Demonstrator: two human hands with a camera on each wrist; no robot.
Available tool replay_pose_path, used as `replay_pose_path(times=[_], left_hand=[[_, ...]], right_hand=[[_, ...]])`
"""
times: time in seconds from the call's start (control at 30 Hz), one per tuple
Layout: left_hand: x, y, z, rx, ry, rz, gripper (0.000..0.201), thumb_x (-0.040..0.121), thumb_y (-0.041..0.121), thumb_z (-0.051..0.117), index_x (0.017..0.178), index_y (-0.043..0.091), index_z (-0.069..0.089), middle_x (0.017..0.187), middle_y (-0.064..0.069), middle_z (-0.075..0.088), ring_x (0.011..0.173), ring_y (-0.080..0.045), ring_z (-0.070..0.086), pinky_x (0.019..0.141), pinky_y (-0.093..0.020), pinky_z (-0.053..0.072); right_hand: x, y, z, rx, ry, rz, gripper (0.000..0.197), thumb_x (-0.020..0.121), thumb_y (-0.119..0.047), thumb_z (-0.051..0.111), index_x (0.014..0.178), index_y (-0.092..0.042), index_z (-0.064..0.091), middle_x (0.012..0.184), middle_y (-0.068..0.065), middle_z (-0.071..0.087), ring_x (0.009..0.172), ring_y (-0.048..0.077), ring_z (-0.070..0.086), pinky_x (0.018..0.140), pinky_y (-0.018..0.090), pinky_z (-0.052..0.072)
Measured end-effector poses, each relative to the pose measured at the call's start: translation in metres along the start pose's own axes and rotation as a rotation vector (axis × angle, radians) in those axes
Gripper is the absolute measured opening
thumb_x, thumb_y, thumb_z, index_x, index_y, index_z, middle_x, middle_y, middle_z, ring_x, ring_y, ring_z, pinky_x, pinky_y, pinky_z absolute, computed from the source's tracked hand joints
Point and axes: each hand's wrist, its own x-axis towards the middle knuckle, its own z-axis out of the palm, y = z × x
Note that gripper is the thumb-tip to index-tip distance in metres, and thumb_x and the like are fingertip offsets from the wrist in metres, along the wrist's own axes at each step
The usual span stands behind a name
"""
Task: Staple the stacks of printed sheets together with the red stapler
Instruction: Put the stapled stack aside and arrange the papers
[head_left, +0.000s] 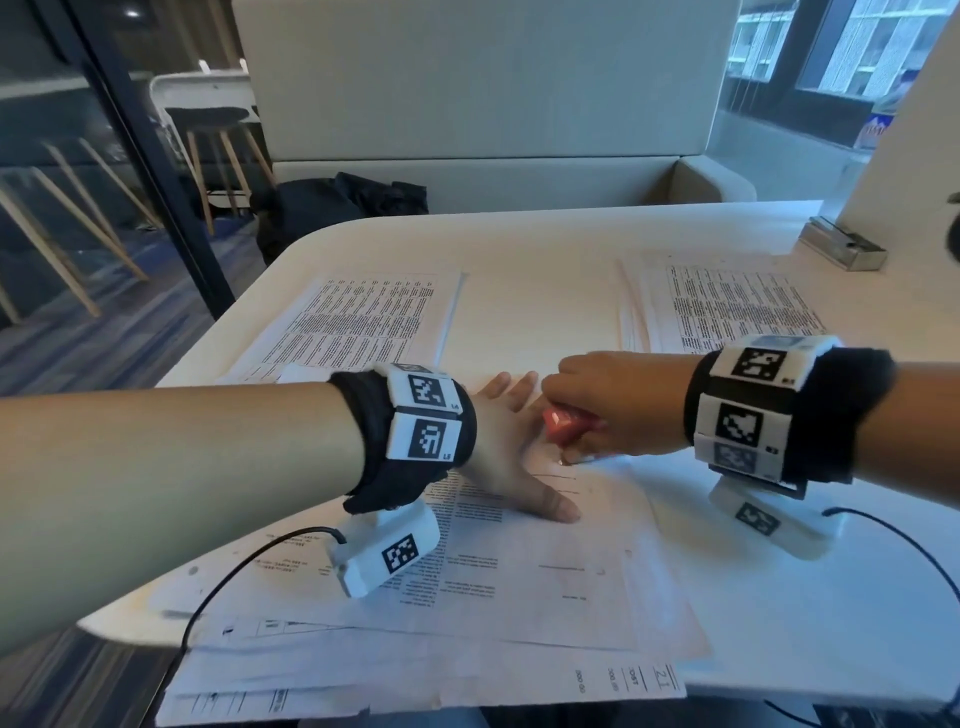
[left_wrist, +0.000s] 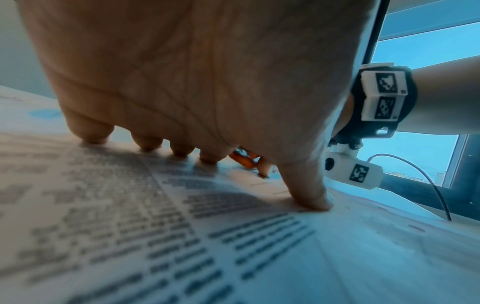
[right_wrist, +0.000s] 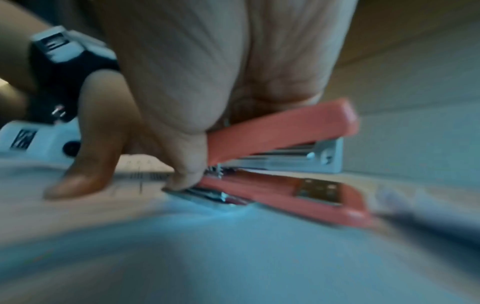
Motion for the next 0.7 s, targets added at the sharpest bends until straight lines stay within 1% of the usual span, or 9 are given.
replay_pose_path(times=[0.07, 0.17, 0.27, 0.37, 0.43, 0.5, 0.53, 0.63, 0.7], left_hand=[[-0.001, 0.001, -0.001, -0.011, 0.009, 0.009, 0.101, 0.071, 0.079, 0.049, 0.149, 0.039, -0.001, 0.158, 0.009, -0.019, 0.142, -0.023, -0.027, 0.115, -0.05, -0.005], [-0.001, 0.001, -0.001, -0.01, 0.006, 0.008, 0.092, 0.071, 0.08, 0.048, 0.147, 0.043, 0.012, 0.158, 0.011, -0.013, 0.144, -0.025, -0.024, 0.115, -0.051, -0.003], [-0.006, 0.004, -0.002, -0.018, 0.012, 0.04, 0.074, 0.077, 0.075, 0.048, 0.141, 0.043, 0.029, 0.159, 0.01, -0.003, 0.143, -0.022, -0.026, 0.111, -0.04, -0.012], [-0.013, 0.006, -0.006, -0.058, 0.012, 0.065, 0.063, 0.082, 0.069, 0.048, 0.137, 0.042, 0.039, 0.16, 0.004, -0.011, 0.138, -0.017, -0.034, 0.099, -0.029, -0.018], [-0.014, 0.007, -0.007, -0.04, 0.011, 0.086, 0.063, 0.085, 0.066, 0.046, 0.141, 0.039, 0.037, 0.159, 0.001, -0.015, 0.137, -0.012, -0.034, 0.094, -0.026, -0.02], [-0.013, 0.007, -0.006, -0.03, 0.008, 0.078, 0.069, 0.083, 0.068, 0.046, 0.144, 0.038, 0.032, 0.159, 0.002, -0.016, 0.138, -0.013, -0.032, 0.1, -0.028, -0.021], [-0.009, 0.005, -0.003, -0.022, 0.01, 0.074, 0.073, 0.081, 0.071, 0.047, 0.144, 0.039, 0.029, 0.159, 0.002, -0.015, 0.14, -0.017, -0.031, 0.105, -0.033, -0.019], [-0.002, 0.002, -0.001, 0.042, -0.012, 0.082, 0.087, 0.075, 0.08, 0.043, 0.146, 0.037, 0.016, 0.16, 0.005, -0.007, 0.143, -0.025, -0.026, 0.111, -0.044, -0.013], [-0.003, 0.002, -0.002, 0.026, -0.014, 0.054, 0.098, 0.075, 0.078, 0.045, 0.149, 0.036, -0.003, 0.159, 0.005, -0.016, 0.142, -0.024, -0.028, 0.112, -0.044, -0.012]], right_hand=[[-0.002, -0.003, 0.0, -0.113, 0.151, -0.178, 0.035, 0.084, -0.041, 0.068, 0.106, -0.019, 0.052, 0.092, -0.003, 0.046, 0.084, 0.018, 0.045, 0.075, 0.032, 0.041], [-0.004, -0.005, -0.002, -0.344, 0.332, -0.373, 0.043, 0.078, -0.04, 0.073, 0.104, -0.019, 0.045, 0.093, 0.006, 0.061, 0.081, 0.025, 0.057, 0.067, 0.038, 0.051], [-0.007, -0.011, -0.006, -0.375, 0.356, -0.526, 0.023, 0.082, -0.027, 0.062, 0.095, -0.021, 0.044, 0.086, 0.004, 0.064, 0.077, 0.026, 0.06, 0.073, 0.041, 0.054], [-0.008, -0.017, -0.009, -0.491, 0.376, -0.583, 0.011, 0.078, -0.008, 0.062, 0.082, -0.016, 0.055, 0.073, 0.002, 0.059, 0.064, 0.024, 0.056, 0.072, 0.037, 0.054], [-0.008, -0.018, -0.009, -0.552, 0.391, -0.581, 0.009, 0.077, -0.005, 0.059, 0.081, -0.014, 0.057, 0.07, 0.003, 0.058, 0.059, 0.024, 0.054, 0.066, 0.036, 0.051], [-0.009, -0.021, -0.012, -0.487, 0.319, -0.542, 0.012, 0.079, -0.011, 0.063, 0.084, -0.018, 0.055, 0.07, -0.001, 0.058, 0.058, 0.023, 0.054, 0.061, 0.033, 0.047], [-0.01, -0.024, -0.014, -0.424, 0.239, -0.468, 0.015, 0.083, -0.018, 0.064, 0.091, -0.021, 0.052, 0.073, -0.005, 0.057, 0.061, 0.021, 0.055, 0.062, 0.033, 0.048], [-0.007, -0.027, -0.014, -0.245, 0.0, -0.107, 0.037, 0.092, -0.037, 0.057, 0.118, -0.027, 0.033, 0.081, -0.016, 0.049, 0.072, 0.015, 0.053, 0.068, 0.03, 0.046], [-0.004, -0.024, -0.012, -0.077, -0.102, 0.069, 0.041, 0.092, -0.038, 0.058, 0.12, -0.022, 0.032, 0.079, -0.014, 0.052, 0.068, 0.013, 0.051, 0.063, 0.027, 0.041]])
